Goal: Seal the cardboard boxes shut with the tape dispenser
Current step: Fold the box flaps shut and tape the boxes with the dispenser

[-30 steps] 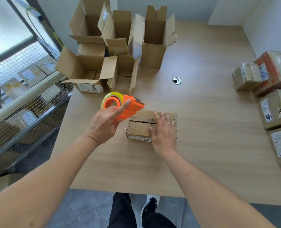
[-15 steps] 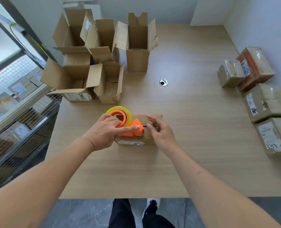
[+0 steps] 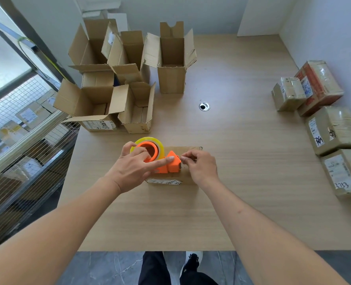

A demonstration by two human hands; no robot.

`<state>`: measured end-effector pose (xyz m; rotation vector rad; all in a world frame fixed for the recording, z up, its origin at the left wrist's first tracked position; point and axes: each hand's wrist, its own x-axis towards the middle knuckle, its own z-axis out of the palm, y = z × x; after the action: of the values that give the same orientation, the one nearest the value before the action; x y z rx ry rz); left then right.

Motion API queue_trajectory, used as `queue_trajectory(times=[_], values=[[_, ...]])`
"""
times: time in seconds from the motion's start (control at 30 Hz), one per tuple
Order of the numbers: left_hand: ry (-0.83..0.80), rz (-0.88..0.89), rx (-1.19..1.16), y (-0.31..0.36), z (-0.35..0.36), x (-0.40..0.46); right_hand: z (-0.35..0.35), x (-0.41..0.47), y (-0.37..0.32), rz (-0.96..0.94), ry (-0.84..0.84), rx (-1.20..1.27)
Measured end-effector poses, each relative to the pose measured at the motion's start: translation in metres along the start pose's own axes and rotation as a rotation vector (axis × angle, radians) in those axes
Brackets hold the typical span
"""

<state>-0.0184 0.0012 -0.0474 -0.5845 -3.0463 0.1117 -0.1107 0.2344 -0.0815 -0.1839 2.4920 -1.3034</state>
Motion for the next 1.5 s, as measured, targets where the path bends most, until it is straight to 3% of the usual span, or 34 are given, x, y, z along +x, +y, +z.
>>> queue_trajectory(times=[0.23,0.37,0.63,0.93,1.2,1.37,1.5], values=[[-0.027,0.048,-0.162,-0.013,-0.004,0.001,-0.013,0.007,-0.006,0.086,0.033,-0.029],[-0.028,-0.013,-0.224,-0.014,-0.002,-0.005,-0.044,0.010,-0.001,0.133,0.103,0.004],[-0.048,-0.056,-0.224,-0.005,-0.001,0.003,-0.061,0.014,0.017,0.298,0.052,-0.010],[-0.074,-0.069,-0.246,-0.005,-0.002,0.004,-0.055,0.028,0.024,0.304,0.013,-0.118],[-0.114,-0.061,-0.259,-0.013,-0.010,0.014,-0.057,0.018,0.030,0.192,-0.002,0.016],[-0.197,-0.080,-0.313,-0.025,-0.028,0.031,-0.063,0.019,0.021,0.189,-0.015,-0.008],[-0.215,-0.081,-0.286,-0.027,-0.035,0.039,-0.056,0.017,0.017,0.254,-0.050,0.177]])
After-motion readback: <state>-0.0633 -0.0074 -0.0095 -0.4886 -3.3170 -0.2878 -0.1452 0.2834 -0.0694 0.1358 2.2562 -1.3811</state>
